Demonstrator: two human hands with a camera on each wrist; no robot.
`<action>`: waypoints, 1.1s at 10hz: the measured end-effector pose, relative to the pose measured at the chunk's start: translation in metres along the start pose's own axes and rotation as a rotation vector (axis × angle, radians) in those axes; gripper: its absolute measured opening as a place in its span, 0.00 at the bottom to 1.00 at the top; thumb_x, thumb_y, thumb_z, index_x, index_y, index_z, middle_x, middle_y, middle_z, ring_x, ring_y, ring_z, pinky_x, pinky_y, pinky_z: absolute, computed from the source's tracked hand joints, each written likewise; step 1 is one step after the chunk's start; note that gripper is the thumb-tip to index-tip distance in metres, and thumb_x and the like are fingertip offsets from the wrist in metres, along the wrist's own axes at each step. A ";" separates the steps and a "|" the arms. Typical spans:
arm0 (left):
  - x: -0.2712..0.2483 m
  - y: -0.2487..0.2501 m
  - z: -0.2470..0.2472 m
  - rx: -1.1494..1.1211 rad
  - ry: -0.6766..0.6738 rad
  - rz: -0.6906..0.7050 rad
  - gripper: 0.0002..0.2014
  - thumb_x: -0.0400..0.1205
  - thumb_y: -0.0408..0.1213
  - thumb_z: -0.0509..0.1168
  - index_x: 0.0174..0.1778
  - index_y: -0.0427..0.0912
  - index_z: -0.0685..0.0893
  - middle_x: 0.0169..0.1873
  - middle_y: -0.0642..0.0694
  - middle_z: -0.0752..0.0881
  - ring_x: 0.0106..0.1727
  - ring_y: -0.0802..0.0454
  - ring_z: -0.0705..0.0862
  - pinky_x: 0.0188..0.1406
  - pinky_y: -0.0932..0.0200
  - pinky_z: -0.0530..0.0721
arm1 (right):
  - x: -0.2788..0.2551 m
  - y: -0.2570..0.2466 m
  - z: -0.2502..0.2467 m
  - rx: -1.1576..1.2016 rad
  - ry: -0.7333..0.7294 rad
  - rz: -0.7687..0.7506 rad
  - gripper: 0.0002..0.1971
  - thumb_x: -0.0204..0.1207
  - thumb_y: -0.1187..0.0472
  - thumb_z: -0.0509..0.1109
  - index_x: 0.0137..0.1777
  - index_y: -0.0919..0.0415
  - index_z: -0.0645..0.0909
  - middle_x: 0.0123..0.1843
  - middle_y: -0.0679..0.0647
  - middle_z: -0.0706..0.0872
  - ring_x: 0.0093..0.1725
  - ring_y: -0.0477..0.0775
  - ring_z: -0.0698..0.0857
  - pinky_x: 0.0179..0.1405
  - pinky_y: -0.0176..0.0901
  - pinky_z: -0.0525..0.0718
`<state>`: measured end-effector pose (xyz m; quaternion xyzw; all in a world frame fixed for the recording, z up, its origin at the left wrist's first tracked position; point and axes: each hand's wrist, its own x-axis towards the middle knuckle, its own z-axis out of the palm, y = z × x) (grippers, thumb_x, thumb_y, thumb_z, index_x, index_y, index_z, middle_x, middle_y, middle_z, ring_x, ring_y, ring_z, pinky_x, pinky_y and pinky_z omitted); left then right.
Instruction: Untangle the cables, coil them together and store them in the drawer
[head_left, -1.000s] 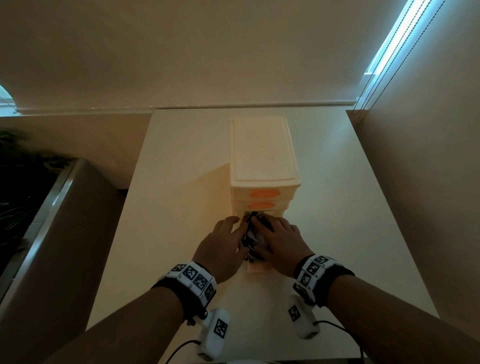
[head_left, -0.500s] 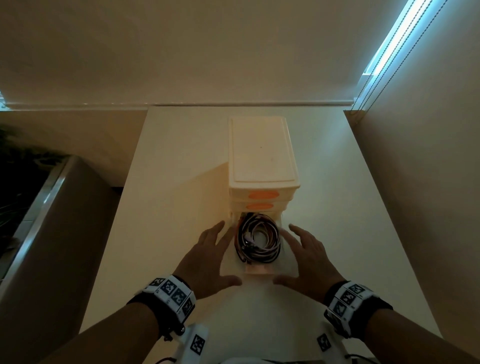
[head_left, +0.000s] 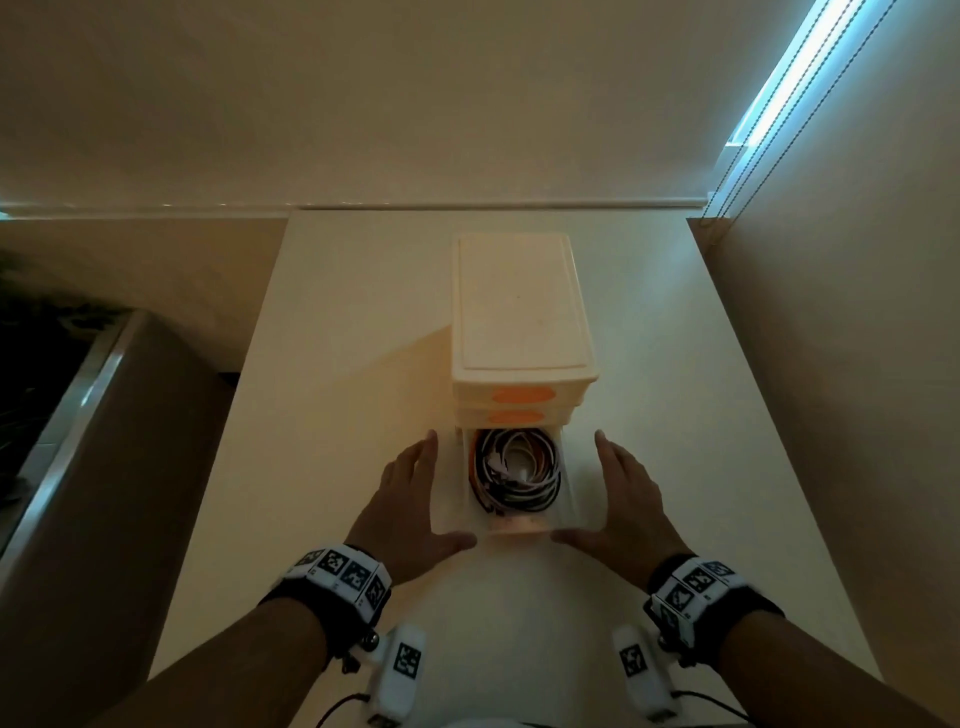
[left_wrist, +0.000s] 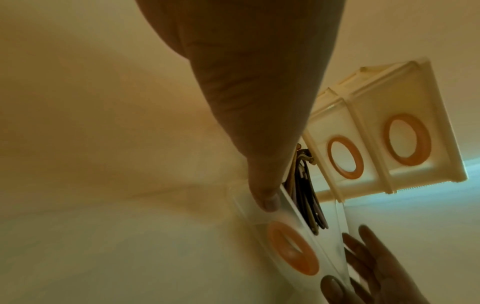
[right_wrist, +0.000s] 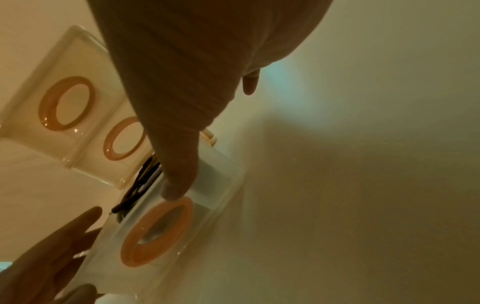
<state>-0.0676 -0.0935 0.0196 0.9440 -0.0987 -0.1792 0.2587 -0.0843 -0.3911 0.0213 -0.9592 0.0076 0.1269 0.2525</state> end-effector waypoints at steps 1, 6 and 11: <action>0.011 0.002 -0.007 -0.023 0.015 -0.063 0.65 0.73 0.67 0.74 0.88 0.49 0.31 0.88 0.46 0.51 0.86 0.44 0.54 0.81 0.46 0.66 | 0.012 -0.009 -0.003 0.044 0.023 0.039 0.68 0.61 0.34 0.83 0.89 0.54 0.40 0.89 0.54 0.53 0.87 0.55 0.54 0.84 0.57 0.56; 0.085 0.028 -0.030 -0.085 0.157 -0.328 0.62 0.75 0.60 0.76 0.89 0.42 0.38 0.82 0.37 0.60 0.82 0.33 0.61 0.76 0.36 0.70 | 0.095 -0.031 -0.014 0.111 0.178 0.247 0.65 0.51 0.29 0.82 0.85 0.52 0.54 0.77 0.58 0.73 0.75 0.64 0.73 0.70 0.70 0.77; 0.059 -0.013 -0.025 -0.126 0.182 -0.275 0.36 0.80 0.53 0.73 0.82 0.44 0.69 0.68 0.40 0.74 0.72 0.39 0.76 0.67 0.45 0.79 | 0.068 -0.003 -0.018 0.257 0.122 0.231 0.37 0.73 0.48 0.80 0.80 0.54 0.70 0.72 0.58 0.74 0.66 0.58 0.80 0.66 0.54 0.82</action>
